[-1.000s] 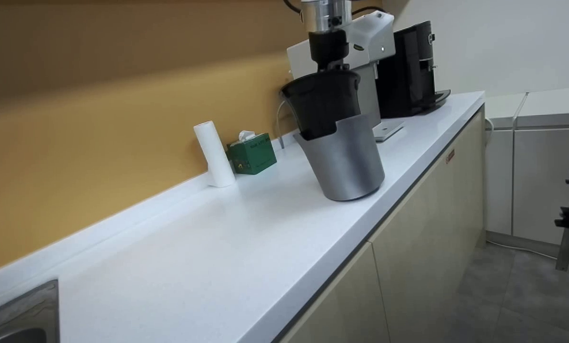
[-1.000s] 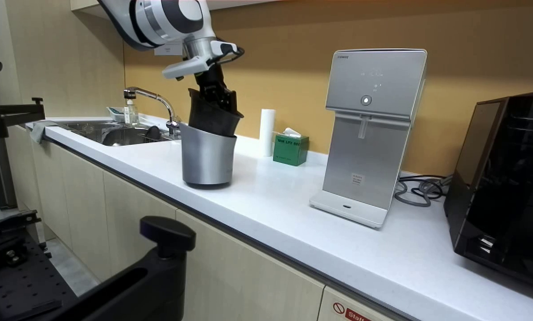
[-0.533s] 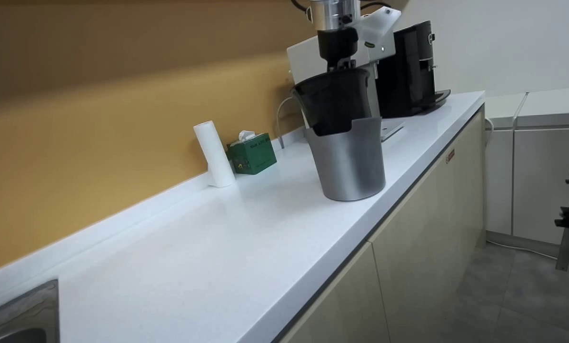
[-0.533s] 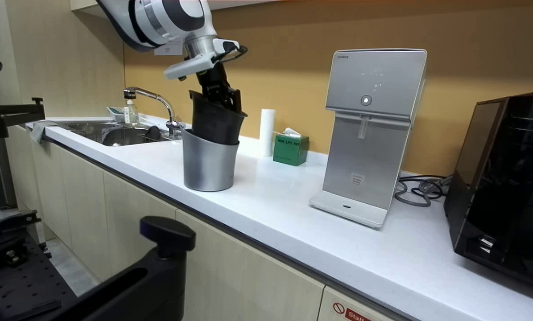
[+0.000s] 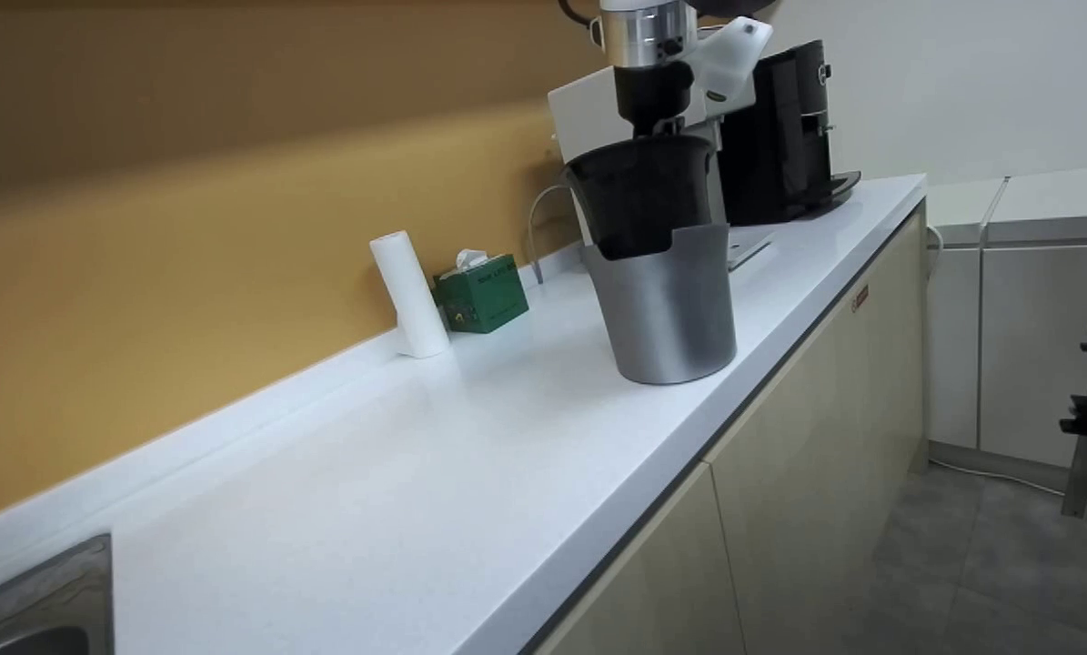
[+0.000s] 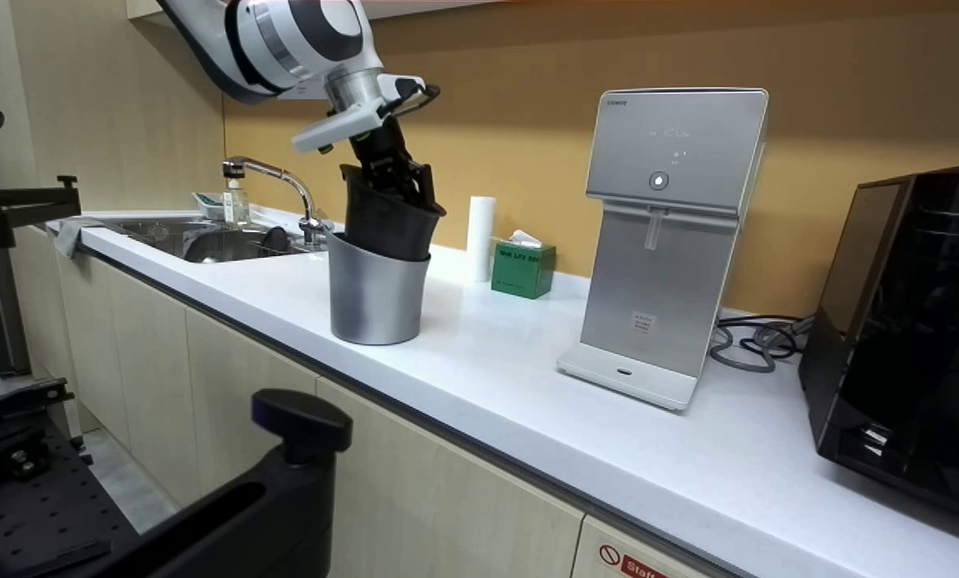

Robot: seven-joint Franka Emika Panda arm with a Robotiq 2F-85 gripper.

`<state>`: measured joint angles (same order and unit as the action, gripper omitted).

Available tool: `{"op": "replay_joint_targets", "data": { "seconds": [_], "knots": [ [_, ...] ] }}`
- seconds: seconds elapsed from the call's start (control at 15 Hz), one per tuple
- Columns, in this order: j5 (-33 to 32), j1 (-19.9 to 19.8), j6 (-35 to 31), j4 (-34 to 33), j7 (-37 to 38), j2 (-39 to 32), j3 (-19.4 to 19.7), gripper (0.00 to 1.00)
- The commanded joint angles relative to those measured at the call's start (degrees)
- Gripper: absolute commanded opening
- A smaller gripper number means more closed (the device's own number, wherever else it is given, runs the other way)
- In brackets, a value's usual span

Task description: Place the black can in the silver one

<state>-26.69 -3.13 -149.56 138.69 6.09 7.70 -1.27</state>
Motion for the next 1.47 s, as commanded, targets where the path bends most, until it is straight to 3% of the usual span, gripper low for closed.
{"op": "replay_joint_targets", "data": {
  "seconds": [0.0,1.0,1.4],
  "knots": [
    [-2.37,-0.32,-1.95,0.98,4.39,0.7,-0.88,0.01],
    [1.26,0.85,-2.86,2.37,2.6,-2.09,-1.32,0.01],
    [12.4,2.66,-2.52,3.03,-13.52,-1.92,-0.41,0.01]
  ]
}}
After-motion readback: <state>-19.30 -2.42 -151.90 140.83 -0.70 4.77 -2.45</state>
